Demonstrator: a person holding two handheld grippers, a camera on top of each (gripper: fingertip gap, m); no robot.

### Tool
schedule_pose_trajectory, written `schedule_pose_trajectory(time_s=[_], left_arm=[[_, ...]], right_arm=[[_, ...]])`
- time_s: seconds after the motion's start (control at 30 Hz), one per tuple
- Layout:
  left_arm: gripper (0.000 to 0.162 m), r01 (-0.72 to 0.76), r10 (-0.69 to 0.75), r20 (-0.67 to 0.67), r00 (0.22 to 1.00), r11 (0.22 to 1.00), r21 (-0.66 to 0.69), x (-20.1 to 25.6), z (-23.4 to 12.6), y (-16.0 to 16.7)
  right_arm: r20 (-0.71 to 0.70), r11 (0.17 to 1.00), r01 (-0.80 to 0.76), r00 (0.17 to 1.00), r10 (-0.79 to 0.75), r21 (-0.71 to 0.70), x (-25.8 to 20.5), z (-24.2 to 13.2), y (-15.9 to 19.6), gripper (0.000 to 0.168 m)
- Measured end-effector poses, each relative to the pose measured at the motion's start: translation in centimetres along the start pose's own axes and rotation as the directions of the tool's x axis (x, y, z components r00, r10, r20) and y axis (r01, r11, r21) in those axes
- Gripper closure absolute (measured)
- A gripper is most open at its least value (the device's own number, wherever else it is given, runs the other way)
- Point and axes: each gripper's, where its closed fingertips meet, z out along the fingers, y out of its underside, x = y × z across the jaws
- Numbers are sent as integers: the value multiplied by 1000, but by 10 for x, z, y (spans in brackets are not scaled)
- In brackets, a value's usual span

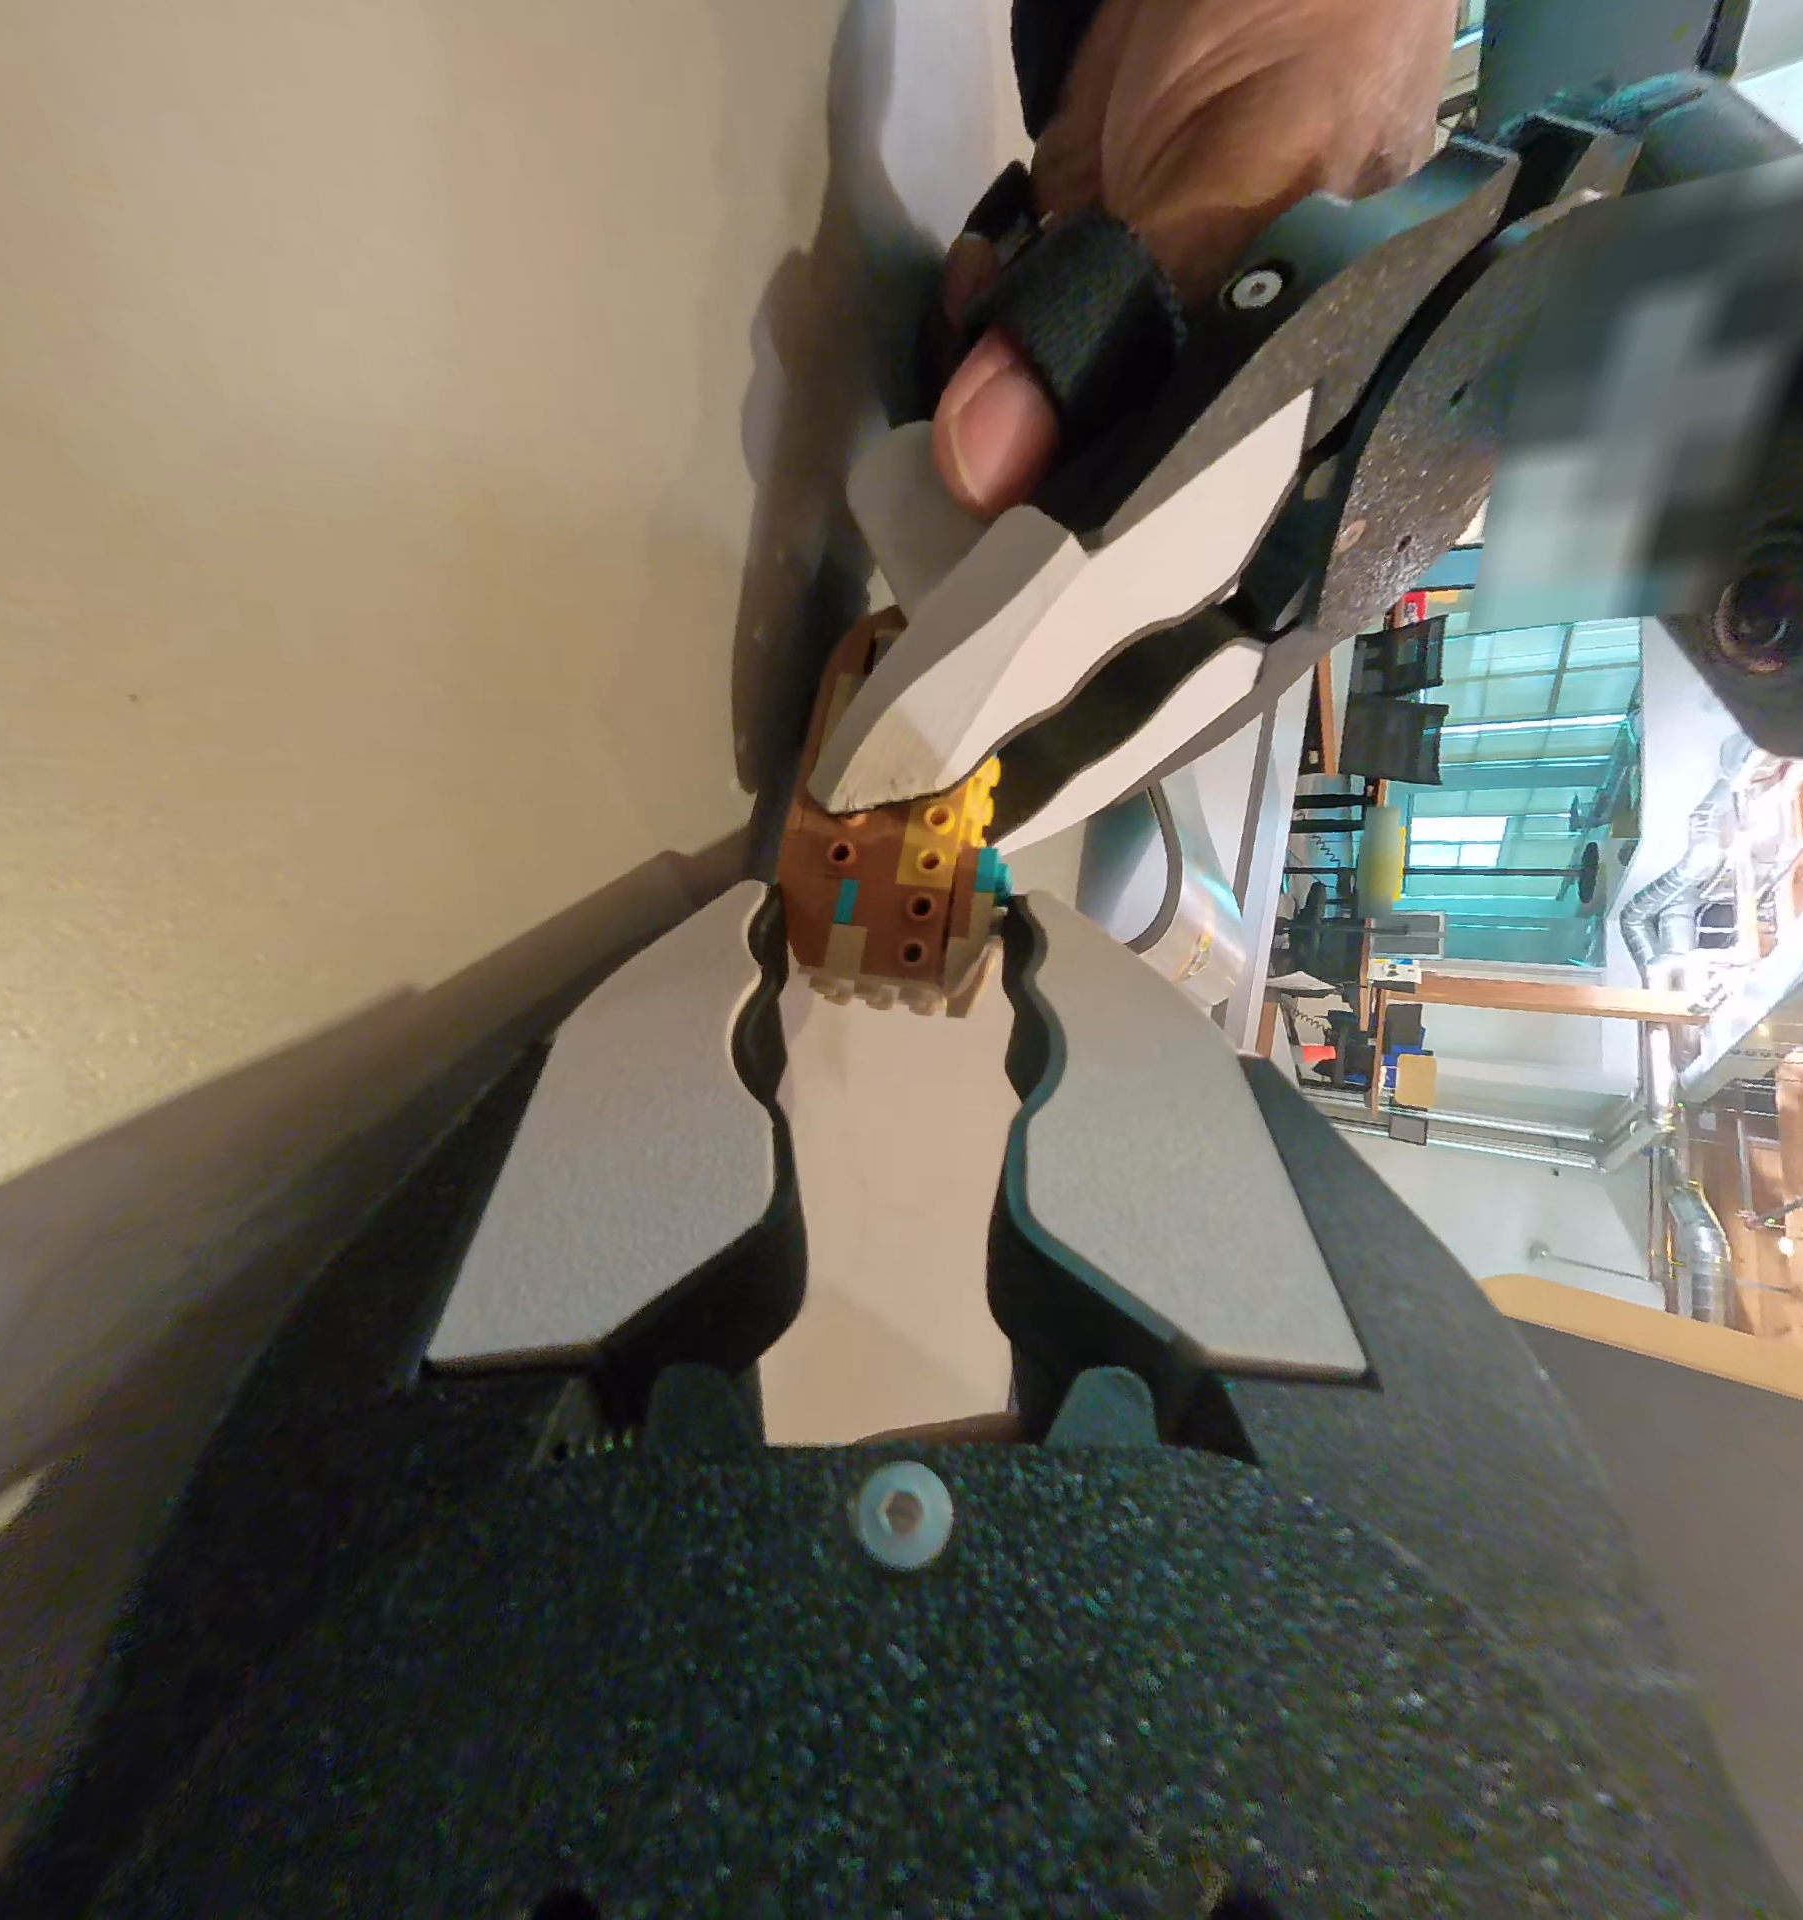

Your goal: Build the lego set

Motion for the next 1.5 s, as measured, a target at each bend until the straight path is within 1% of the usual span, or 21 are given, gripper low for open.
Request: schedule_pose_trajectory(time_s=[0.17,0.27,0.33,0.43,0.57,0.67,0.77,0.87,0.93,0.97,1.13,1.3,1.43,1.5], left_arm=[[139,21,-21,-4,1000,999,28,-1,-2,-3],[125,37,-37,13,999,998,45,-4,-3,-5],[120,68,-68,-4,998,994,83,-3,-5,-11],[111,109,-112,15,994,984,142,-11,-11,-18],[111,168,-171,-9,985,958,231,-15,-20,-29],[114,221,-209,-70,975,929,296,-13,-21,-39],[117,268,-236,-133,963,905,331,-8,-19,-46],[123,309,-258,-180,949,875,373,-7,-19,-54],[137,327,-258,-217,941,854,404,-4,-21,-60],[140,333,-262,-221,940,847,414,-4,-22,-61],[141,333,-249,-237,939,828,451,-3,-25,-66],[142,397,-276,-305,911,785,476,-4,-32,-70],[142,425,-278,-350,895,771,474,0,-32,-72],[141,435,-283,-360,889,768,470,0,-32,-72]], right_arm=[[8,996,-88,996,88,24,3,0,1,128],[-3,991,-135,991,135,23,7,0,4,128],[-17,984,-176,984,176,27,12,-2,7,128],[-30,956,-288,957,290,49,22,-4,10,128],[-14,893,-441,896,444,89,35,-10,12,127],[-10,855,-505,860,510,117,41,-14,10,127],[-10,832,-540,838,546,129,45,-16,10,127],[-9,823,-550,830,557,140,46,-18,7,127],[-16,824,-548,831,556,145,47,-19,6,127],[-24,825,-545,832,554,153,48,-20,5,127],[-102,848,-499,848,521,177,54,-24,5,127],[-183,883,-428,868,461,195,60,-32,6,124],[-204,912,-378,891,406,161,58,-28,3,122],[-232,923,-358,894,383,143,59,-27,4,124]])
